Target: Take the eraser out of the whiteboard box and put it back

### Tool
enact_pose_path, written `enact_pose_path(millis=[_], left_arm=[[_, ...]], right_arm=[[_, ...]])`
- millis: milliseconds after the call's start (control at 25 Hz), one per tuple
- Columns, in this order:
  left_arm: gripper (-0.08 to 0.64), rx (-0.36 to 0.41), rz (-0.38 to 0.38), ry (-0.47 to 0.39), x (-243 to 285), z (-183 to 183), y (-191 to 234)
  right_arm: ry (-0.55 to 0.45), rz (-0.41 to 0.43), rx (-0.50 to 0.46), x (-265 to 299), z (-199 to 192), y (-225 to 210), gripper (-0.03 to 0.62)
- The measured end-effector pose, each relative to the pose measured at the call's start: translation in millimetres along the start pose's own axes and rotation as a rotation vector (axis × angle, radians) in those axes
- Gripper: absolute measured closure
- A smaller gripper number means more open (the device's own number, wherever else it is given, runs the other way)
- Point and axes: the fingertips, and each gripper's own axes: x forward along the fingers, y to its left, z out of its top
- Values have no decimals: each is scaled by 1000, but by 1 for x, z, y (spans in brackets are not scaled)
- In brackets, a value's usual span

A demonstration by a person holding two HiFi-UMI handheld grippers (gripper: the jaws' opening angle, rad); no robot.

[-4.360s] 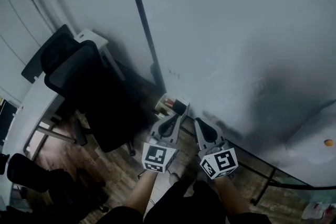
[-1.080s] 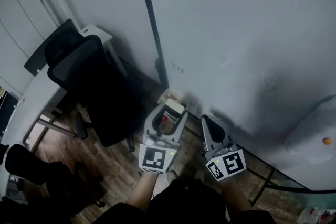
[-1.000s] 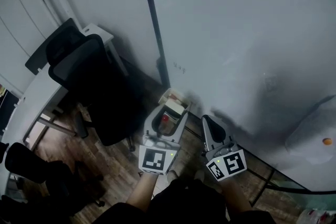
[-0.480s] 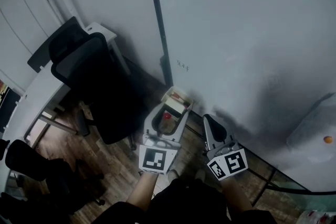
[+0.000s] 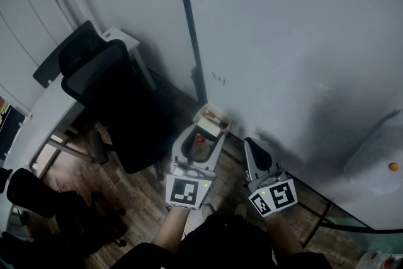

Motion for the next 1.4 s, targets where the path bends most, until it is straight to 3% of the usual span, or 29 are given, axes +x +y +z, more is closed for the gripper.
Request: enact_pose_path(millis=[920, 1400], left_arm=[[325, 5, 5, -2, 13, -7, 11], [325, 48, -28, 6, 52, -36, 29]], right_arm=[[10, -5, 13, -2, -5, -3, 589], [38, -29, 11, -1, -13, -7, 591]])
